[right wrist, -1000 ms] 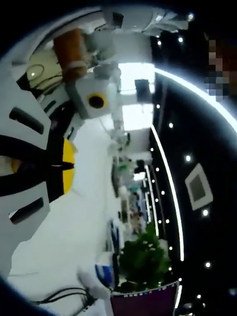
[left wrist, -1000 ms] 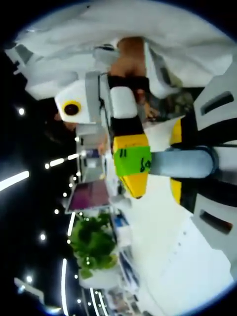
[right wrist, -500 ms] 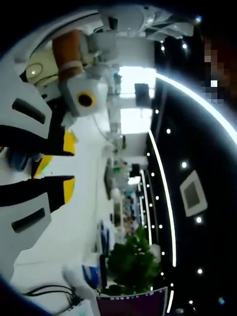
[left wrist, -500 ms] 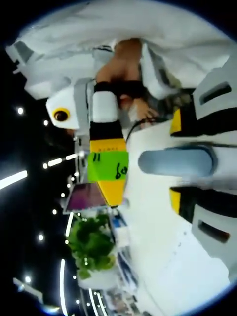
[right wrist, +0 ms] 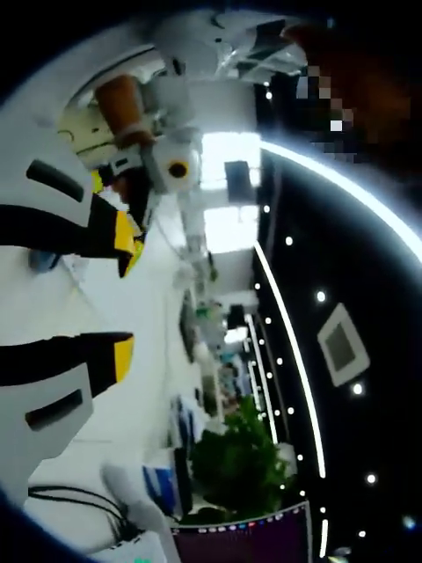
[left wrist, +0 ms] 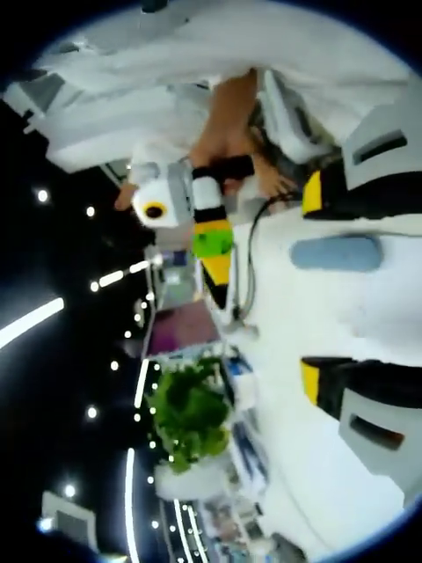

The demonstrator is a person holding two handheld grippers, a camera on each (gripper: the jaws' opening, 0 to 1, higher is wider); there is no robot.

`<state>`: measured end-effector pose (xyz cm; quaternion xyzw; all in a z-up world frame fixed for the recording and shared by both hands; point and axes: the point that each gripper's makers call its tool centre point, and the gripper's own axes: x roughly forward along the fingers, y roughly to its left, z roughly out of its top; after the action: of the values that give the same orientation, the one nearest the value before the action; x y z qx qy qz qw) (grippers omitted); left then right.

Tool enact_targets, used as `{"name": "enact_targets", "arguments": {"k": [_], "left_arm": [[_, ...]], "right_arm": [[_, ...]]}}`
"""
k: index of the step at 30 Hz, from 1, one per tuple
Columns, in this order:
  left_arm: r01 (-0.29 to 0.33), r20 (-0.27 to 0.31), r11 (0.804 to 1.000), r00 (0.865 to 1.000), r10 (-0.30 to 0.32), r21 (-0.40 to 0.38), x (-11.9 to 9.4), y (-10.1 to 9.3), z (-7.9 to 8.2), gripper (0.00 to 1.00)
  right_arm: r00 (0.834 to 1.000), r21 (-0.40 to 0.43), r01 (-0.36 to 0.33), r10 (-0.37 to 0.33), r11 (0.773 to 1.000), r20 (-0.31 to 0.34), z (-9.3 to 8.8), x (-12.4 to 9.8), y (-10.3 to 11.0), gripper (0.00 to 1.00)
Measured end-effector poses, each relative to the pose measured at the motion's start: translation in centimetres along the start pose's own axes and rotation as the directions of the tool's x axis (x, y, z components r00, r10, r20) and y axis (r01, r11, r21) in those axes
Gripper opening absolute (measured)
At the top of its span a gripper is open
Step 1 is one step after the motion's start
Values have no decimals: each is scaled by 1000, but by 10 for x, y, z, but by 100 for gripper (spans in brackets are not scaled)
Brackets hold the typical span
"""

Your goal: Pick up the paper insert the paper into the punch align the paper edges press the punch to punch holes

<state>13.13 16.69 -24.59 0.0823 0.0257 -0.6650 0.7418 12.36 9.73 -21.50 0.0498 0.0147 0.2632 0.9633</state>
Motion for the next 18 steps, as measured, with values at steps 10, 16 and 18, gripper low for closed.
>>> {"name": "enact_targets", "arguments": {"k": [10, 16, 18], "left_arm": [[-191, -93, 978, 979, 183, -80, -83, 53, -42, 60], [-221, -155, 970, 967, 204, -101, -95, 67, -70, 61], [-228, -160, 967, 965, 209, -113, -96, 70, -76, 61]], "right_arm": [[939, 4, -288, 283, 958, -196, -54, -1, 26, 49], [865, -29, -457, 437, 889, -247, -71, -1, 44, 47], [852, -63, -482, 451, 874, -266, -76, 0, 45, 43]]}}
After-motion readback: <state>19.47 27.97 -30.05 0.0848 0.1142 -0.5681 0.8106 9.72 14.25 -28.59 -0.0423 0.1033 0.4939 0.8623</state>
